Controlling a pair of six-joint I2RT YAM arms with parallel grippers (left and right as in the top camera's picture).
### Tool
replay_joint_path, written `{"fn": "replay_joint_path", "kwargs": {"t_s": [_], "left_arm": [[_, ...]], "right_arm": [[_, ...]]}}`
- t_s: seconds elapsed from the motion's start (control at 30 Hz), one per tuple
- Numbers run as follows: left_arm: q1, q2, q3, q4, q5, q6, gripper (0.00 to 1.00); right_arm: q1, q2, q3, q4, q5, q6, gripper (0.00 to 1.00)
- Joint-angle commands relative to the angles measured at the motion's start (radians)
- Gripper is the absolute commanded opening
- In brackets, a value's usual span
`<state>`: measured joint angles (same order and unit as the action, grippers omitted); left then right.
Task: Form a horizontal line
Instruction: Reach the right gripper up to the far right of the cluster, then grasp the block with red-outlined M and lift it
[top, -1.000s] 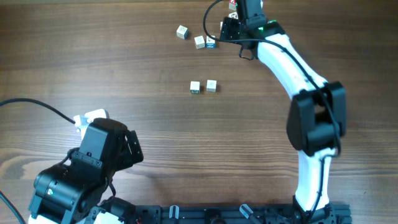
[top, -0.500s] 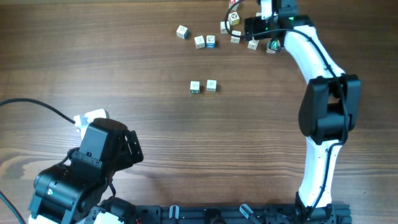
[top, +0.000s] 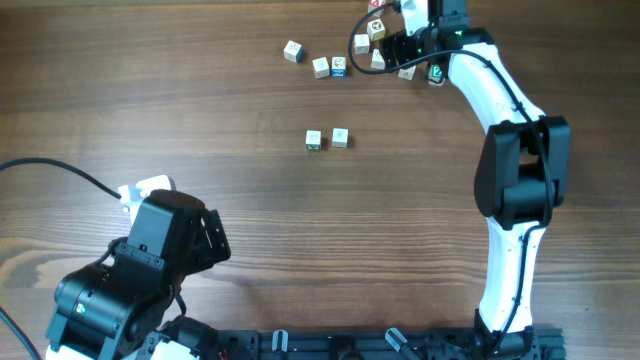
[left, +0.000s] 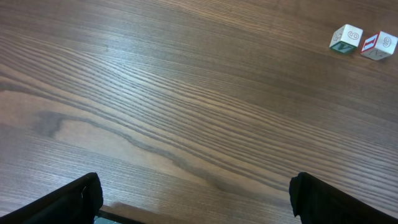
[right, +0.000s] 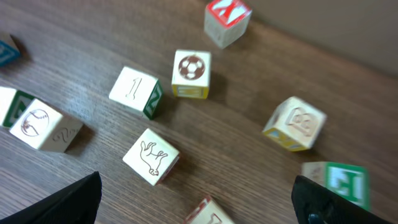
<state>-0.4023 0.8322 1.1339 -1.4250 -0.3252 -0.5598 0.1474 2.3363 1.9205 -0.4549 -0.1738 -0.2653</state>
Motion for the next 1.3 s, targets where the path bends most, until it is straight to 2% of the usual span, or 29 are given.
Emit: {"fn": "replay_joint_path", "kwargs": {"t_s": [0.0, 0.17, 0.3, 0.4, 0.47, 0.57, 0.9, 1.1, 1.27], "left_arm": [[0.008, -0.002, -0.005, 0.002, -0.016, -0.010, 1.00], [0.008, -0.002, -0.005, 0.002, -0.016, -0.010, 1.00], [0.008, -0.002, -0.005, 0.002, -0.016, -0.010, 1.00], [0.008, -0.002, -0.004, 0.002, -0.016, -0.010, 1.00], [0.008, -0.002, -0.004, 0.002, -0.016, -0.010, 1.00], [0.008, -0.002, -0.005, 0.002, -0.016, -0.010, 1.00], [0.008, -0.002, -0.005, 0.002, -0.016, -0.010, 1.00], [0.008, -0.002, -0.005, 0.002, -0.016, -0.010, 1.00], [0.008, -0.002, -0.005, 0.002, -0.016, -0.010, 1.00]], "right_arm": [[-0.014, 0.060, 0.025, 0.002, -0.043, -0.025, 0.98], [-0.051, 0.103, 0.025, -0.020, -0.100, -0.051, 0.91], [-0.068, 0.123, 0.025, -0.094, -0.165, -0.106, 0.90], [-0.068, 0.128, 0.024, -0.107, -0.144, -0.136, 0.82], [-0.068, 0.128, 0.024, -0.098, -0.138, -0.135, 0.71], [-0.068, 0.128, 0.024, -0.091, -0.121, -0.135, 0.65], [-0.063, 0.127, 0.024, -0.022, -0.060, -0.154, 0.61], [-0.053, 0.127, 0.024, -0.056, -0.059, -0.160, 0.37], [-0.052, 0.123, 0.024, -0.065, 0.030, -0.067, 0.28]]}}
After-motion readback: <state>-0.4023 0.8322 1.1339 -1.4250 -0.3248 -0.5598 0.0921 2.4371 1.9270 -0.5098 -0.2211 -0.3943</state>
